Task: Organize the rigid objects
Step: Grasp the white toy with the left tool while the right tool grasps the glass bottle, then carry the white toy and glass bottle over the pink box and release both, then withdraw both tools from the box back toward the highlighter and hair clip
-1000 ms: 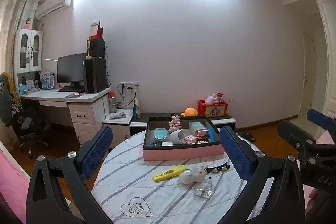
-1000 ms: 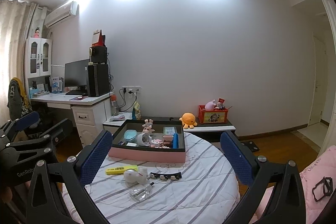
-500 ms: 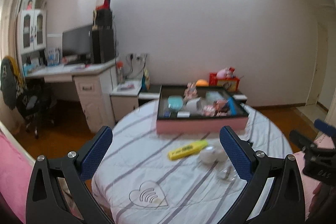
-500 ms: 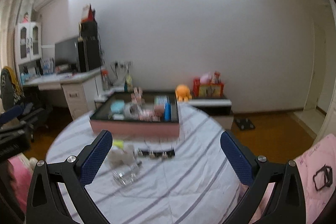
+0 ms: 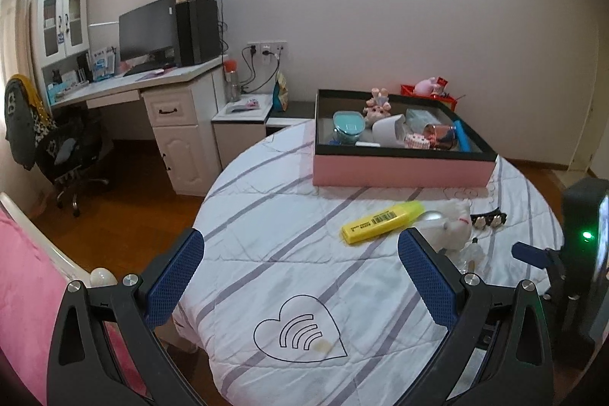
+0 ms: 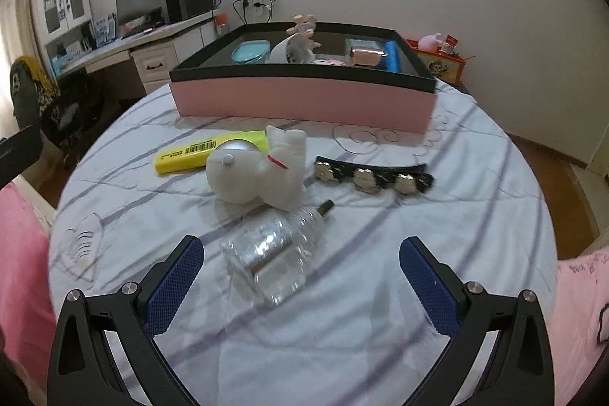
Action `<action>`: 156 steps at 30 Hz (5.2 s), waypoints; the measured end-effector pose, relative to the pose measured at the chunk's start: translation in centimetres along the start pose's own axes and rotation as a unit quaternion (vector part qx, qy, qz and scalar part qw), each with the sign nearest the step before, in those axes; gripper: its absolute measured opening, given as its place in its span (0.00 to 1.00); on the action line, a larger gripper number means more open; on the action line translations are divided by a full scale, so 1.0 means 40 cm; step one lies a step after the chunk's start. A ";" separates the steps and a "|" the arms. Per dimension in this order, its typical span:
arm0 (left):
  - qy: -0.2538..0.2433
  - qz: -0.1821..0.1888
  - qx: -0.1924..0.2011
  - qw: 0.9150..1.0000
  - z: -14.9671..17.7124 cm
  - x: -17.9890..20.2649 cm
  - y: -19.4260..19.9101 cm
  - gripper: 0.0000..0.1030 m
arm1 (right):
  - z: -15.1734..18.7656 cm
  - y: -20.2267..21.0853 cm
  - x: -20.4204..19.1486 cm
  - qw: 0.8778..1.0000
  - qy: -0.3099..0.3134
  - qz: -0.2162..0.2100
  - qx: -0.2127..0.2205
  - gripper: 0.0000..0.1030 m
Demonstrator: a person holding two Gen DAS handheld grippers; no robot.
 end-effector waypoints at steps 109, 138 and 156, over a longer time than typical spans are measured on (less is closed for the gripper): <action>-0.056 0.051 0.106 0.991 -0.369 0.219 -0.161 0.69 | -0.464 0.064 0.119 0.985 0.006 0.017 0.171 0.59; -0.034 0.032 0.076 0.996 -0.318 0.152 -0.154 1.00 | -0.403 0.116 0.167 0.987 -0.028 0.004 0.156 0.89; -0.026 0.035 0.206 0.978 -0.207 0.094 0.354 1.00 | -0.228 0.592 0.034 0.951 -0.007 0.028 0.308 1.00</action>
Point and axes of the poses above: each gripper's, at about its wrist camera, not at the fingertips, and y roughly against the way its jaws point, x to its right, z to its underside, the point moved 9 cm from there along -y, roughly the way its jaws point, and after that the axes turned 2 degrees about -z, right-handed, at the moved point
